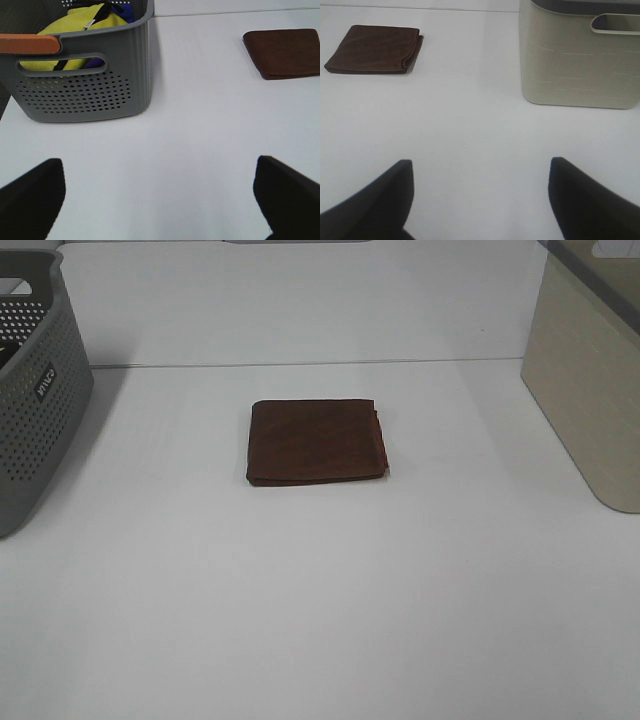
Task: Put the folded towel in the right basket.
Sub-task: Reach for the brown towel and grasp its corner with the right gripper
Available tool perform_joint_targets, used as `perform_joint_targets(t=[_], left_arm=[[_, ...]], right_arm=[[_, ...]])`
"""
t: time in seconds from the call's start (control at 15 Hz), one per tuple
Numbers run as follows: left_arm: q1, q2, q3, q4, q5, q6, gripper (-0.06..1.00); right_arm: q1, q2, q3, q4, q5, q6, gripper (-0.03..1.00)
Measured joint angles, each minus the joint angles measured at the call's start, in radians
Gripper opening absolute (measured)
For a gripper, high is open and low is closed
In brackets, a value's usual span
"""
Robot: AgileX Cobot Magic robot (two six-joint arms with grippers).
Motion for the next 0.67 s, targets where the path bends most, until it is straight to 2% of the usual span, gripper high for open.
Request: perform_joint_targets(t=[0.67], left_arm=[[0.0, 0.0, 0.0, 0.0, 0.0, 0.0, 0.97]], right_arm=[[0.0, 0.0, 0.0, 0.001, 0.0, 0.0, 0.71]])
